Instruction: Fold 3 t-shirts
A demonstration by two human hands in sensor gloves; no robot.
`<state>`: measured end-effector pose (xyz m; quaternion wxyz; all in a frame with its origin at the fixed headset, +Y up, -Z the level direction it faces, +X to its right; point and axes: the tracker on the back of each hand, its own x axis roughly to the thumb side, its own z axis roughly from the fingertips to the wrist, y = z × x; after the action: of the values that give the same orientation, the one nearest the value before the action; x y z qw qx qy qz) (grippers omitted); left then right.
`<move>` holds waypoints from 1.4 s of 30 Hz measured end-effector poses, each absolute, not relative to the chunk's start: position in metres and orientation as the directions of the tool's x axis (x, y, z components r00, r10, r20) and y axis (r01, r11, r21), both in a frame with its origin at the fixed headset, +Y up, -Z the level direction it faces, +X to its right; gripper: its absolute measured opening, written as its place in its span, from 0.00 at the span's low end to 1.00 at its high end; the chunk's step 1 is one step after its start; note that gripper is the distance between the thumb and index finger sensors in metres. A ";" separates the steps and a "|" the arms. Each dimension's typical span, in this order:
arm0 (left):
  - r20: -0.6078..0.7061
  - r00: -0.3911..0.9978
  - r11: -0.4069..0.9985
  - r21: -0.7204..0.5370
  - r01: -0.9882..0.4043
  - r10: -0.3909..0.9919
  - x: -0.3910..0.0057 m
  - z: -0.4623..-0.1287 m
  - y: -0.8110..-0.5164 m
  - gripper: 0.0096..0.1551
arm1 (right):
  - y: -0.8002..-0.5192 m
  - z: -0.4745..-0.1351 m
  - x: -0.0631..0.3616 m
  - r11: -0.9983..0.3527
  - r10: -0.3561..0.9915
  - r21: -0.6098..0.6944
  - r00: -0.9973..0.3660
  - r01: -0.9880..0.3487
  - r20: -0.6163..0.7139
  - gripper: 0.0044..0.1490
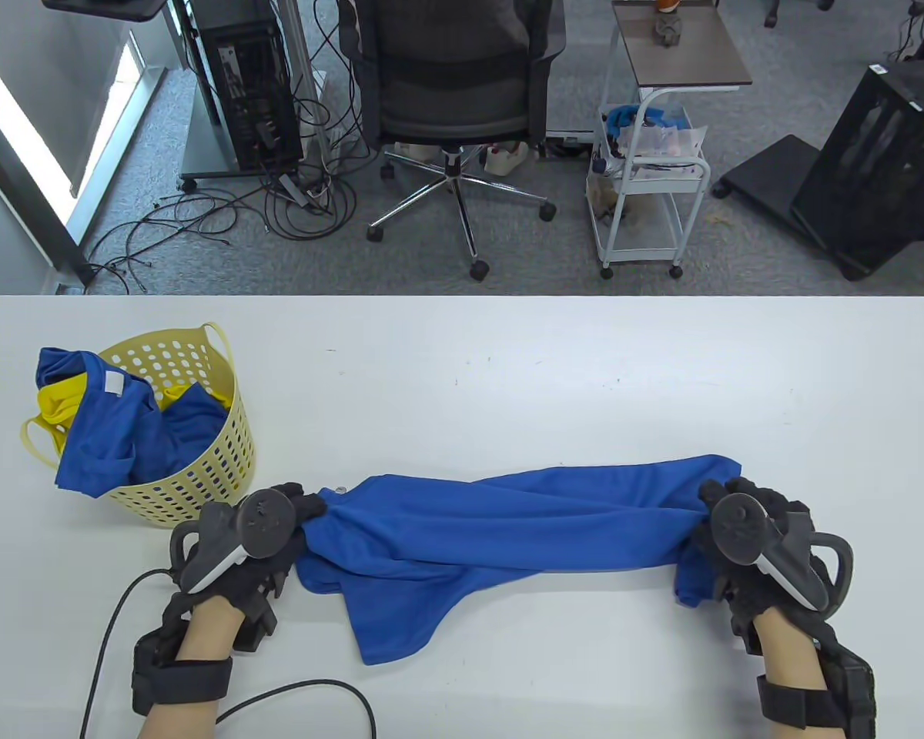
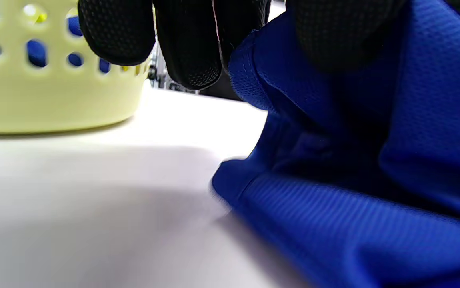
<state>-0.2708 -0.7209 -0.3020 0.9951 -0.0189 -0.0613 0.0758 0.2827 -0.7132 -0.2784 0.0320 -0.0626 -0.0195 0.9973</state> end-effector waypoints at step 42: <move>0.056 0.997 0.922 0.381 -0.071 0.053 -0.228 -0.285 -0.443 0.21 | -0.663 -0.275 0.233 -0.933 0.338 -0.053 -0.919 -0.355 0.203 0.25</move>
<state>-0.2278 -0.4435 -0.2849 0.9800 0.1950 -0.0224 0.0317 0.2327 -0.6628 -0.2746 0.1771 0.0955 -0.0444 0.9785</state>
